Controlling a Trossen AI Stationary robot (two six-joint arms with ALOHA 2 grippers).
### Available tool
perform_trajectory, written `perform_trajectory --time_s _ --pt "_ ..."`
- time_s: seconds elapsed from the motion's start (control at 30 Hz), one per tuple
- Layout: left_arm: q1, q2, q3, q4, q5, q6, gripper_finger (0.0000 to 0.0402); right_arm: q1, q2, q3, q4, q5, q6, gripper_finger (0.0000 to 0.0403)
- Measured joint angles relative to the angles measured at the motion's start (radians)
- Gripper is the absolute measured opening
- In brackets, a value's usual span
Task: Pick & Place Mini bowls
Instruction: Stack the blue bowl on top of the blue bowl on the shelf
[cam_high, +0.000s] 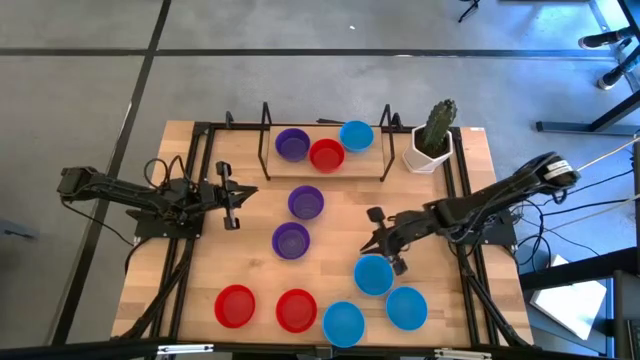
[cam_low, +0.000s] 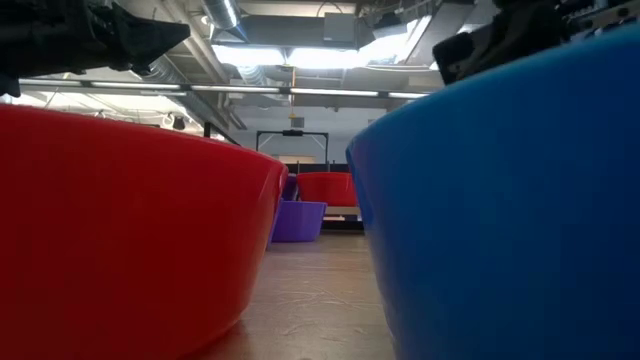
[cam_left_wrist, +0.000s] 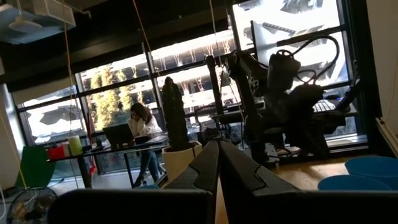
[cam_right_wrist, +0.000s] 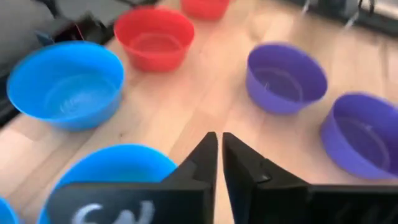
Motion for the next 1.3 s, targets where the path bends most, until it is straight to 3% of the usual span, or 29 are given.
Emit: perform_trajectory --time_s 0.33,0.6,1.3 --pt "0.000 0.000 0.000 -0.036 0.000 0.008 0.0007 0.002 0.091 0.172 -0.247 0.000 0.095 0.0151" --pt "0.000 0.000 0.000 -0.045 0.000 0.019 0.0010 0.005 0.131 0.196 -0.458 0.000 0.171 0.0239" --pt "0.000 0.000 0.000 -0.045 0.000 0.019 0.0006 0.005 0.318 0.196 -0.442 -0.009 0.238 0.0253"
